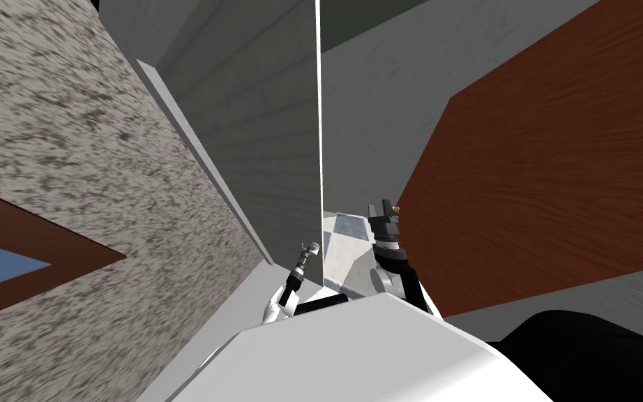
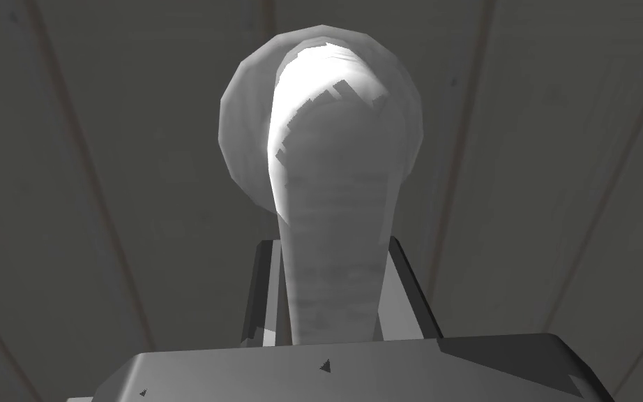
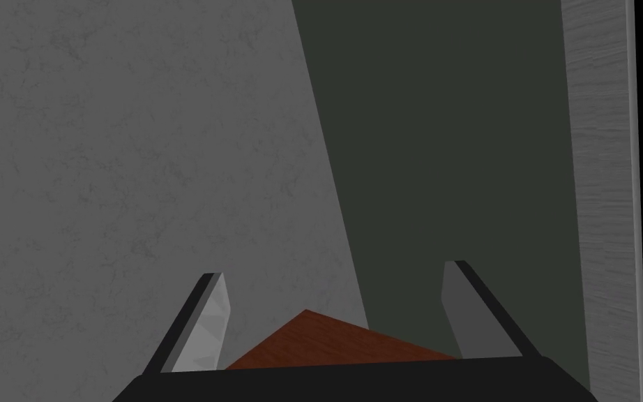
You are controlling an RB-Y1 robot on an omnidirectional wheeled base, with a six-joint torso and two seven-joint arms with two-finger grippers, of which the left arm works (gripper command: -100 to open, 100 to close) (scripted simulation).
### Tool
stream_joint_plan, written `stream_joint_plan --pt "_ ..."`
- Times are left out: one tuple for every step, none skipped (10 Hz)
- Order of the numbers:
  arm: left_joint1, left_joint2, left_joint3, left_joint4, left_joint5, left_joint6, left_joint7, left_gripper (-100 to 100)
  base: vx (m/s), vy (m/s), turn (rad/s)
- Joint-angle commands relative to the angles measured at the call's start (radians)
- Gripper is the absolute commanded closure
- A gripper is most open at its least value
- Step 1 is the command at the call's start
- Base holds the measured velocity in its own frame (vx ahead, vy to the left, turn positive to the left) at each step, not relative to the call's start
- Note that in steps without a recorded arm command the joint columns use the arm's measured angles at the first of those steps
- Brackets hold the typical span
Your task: Push the door open
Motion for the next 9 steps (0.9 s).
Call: stream_joint_plan --pt "0.006 0.001 -0.001 0.003 -0.001 -0.001 0.000 100 0.000 0.000 0.000" --pt "0.001 0.009 0.015 0.000 0.009 0.001 -0.004 100 0.115 -0.067 -0.010" --pt "0.002 0.014 0.024 0.001 0.014 0.001 -0.007 100 0.132 -0.095 0.012" --pt "0.003 0.019 0.034 0.001 0.020 0.002 -0.010 100 0.137 -0.142 0.018" --pt "0.003 0.022 0.040 0.001 0.024 0.002 -0.012 100 0.117 -0.138 0.013" --pt "0.003 0.022 0.040 0.001 0.024 0.002 -0.012 100 0.079 -0.069 0.007" --pt "0.005 0.030 0.060 0.001 0.036 0.003 -0.019 100 0.136 -0.109 -0.012" --pt "0.005 0.030 0.060 0.001 0.036 0.003 -0.019 100 0.132 -0.114 0.012" --pt "0.005 0.030 0.060 0.001 0.036 0.003 -0.019 100 0.062 -0.048 0.006"
